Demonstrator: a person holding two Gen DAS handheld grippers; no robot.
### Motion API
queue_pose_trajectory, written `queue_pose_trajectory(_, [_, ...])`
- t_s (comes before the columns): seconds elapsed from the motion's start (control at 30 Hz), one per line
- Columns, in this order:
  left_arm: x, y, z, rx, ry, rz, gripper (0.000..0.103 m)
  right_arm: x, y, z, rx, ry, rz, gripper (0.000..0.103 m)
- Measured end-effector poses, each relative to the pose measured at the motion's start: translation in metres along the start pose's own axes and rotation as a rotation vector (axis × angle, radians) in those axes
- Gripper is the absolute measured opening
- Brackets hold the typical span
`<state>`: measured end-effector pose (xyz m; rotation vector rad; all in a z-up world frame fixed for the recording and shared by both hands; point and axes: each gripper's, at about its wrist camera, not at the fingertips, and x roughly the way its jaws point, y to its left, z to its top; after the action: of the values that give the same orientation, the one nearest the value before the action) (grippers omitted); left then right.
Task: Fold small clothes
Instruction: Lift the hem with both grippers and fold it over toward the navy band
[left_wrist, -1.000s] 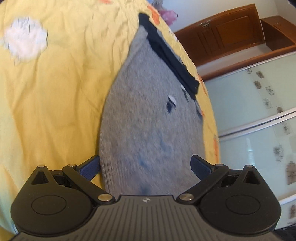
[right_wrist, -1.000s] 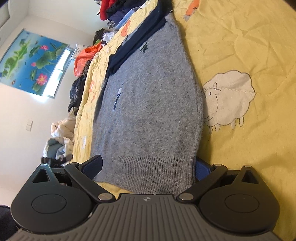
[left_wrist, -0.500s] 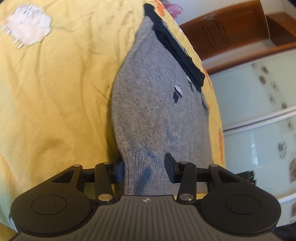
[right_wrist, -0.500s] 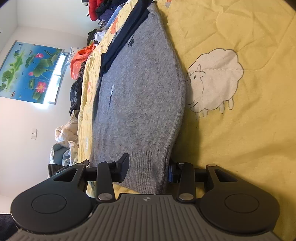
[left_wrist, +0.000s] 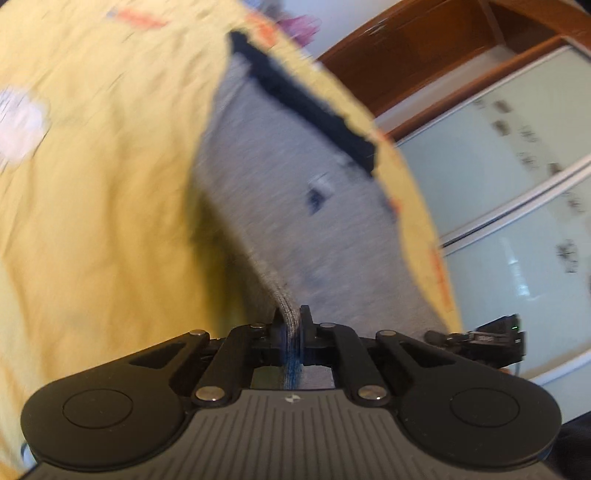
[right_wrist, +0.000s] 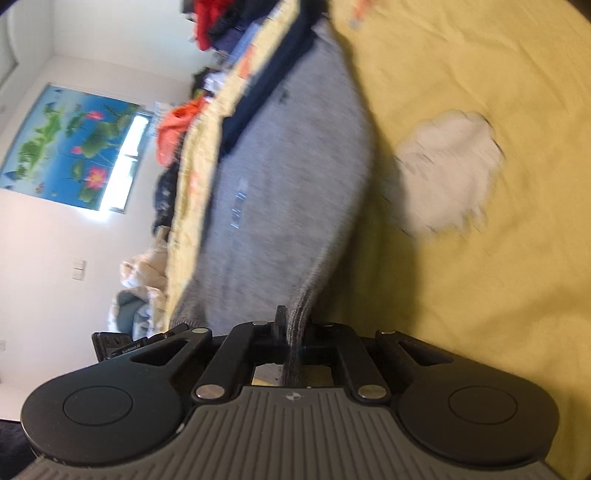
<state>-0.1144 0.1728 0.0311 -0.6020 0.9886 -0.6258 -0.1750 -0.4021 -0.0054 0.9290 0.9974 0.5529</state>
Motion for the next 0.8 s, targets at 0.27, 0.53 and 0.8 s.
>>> queue_pose_trajectory(0.27, [0.004,-0.023,0.077,0.071,-0.132,-0.117,0.006,0.001,0.036,0.072,-0.087,-0.149,0.151,0.015])
queue_pose_trajectory(0.53, [0.046,-0.035,0.189,0.099,-0.289,-0.162,0.006,0.040,0.047,0.194,-0.072,-0.308,0.240,0.015])
queue_pose_trajectory(0.8, [0.105,-0.025,0.296,0.103,-0.356,-0.090,0.006,0.087,0.022,0.318,0.037,-0.402,0.188,0.015])
